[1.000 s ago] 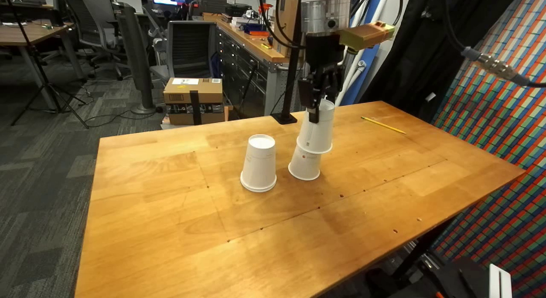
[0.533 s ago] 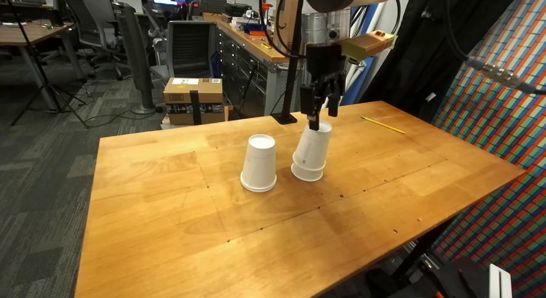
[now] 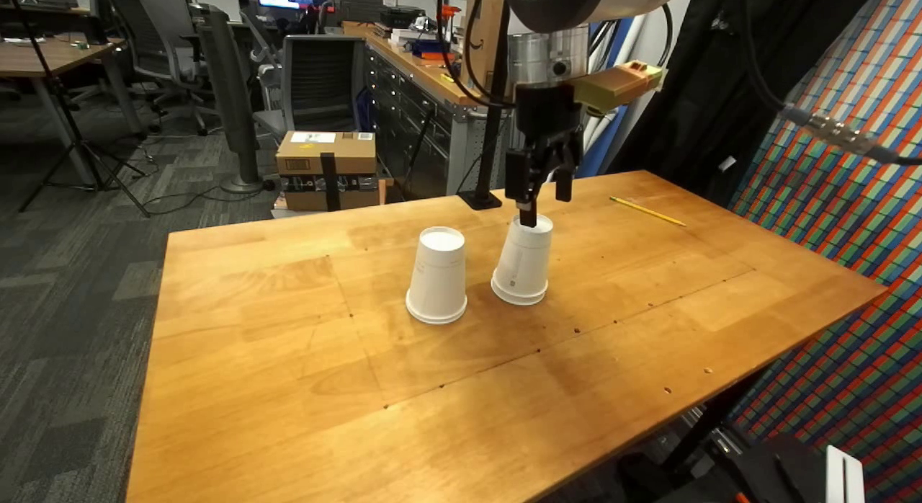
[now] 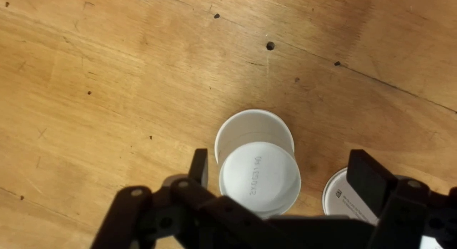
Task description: Stack all the cups together
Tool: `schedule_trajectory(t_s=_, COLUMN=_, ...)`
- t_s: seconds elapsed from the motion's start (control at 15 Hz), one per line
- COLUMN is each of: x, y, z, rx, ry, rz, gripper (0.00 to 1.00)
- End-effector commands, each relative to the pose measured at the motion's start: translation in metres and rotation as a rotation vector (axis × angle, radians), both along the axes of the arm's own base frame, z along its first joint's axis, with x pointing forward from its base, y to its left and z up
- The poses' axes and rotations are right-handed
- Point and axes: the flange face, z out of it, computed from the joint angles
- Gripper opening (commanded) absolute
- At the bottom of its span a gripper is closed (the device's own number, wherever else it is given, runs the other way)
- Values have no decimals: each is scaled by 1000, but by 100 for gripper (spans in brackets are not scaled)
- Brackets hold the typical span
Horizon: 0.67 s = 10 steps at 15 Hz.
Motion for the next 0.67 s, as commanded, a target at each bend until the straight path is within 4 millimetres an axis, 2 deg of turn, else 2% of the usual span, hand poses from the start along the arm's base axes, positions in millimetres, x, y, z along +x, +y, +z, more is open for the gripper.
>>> schedule_trajectory(t_s=0.0, x=-3, y=3, z=-2, rx=32, ry=16, rz=-27, gripper=100)
schedule_trajectory(t_s=0.6, x=2, y=6, z=-15, rx=63, ry=35, rz=-29, gripper=100)
